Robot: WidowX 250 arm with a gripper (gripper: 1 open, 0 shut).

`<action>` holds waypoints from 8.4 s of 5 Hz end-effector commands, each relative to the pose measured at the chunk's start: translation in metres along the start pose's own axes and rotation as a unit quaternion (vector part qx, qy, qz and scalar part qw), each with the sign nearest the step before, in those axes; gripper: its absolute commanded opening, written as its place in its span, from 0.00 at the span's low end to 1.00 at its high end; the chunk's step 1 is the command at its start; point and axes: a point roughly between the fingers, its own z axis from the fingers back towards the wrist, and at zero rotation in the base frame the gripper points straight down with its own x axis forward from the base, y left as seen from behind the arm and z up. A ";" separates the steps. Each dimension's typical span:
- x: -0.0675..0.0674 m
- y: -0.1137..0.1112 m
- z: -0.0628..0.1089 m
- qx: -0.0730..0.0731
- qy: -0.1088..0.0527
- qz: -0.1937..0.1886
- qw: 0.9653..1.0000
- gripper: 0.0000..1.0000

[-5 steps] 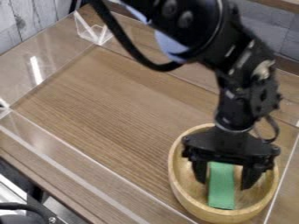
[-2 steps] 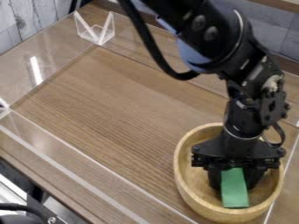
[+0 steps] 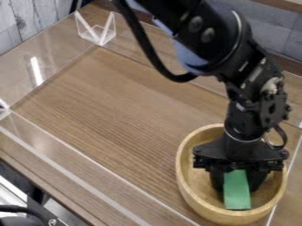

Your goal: Move green object from inside the wooden bowl to the table next to it

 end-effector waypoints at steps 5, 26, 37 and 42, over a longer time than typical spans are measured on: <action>0.006 0.001 0.007 -0.017 0.001 -0.120 0.993 0.00; 0.093 0.051 0.121 0.025 -0.065 -0.043 0.997 0.00; 0.150 0.030 0.101 0.085 -0.056 0.168 0.981 0.00; 0.177 0.050 0.029 0.080 -0.029 0.211 0.974 0.00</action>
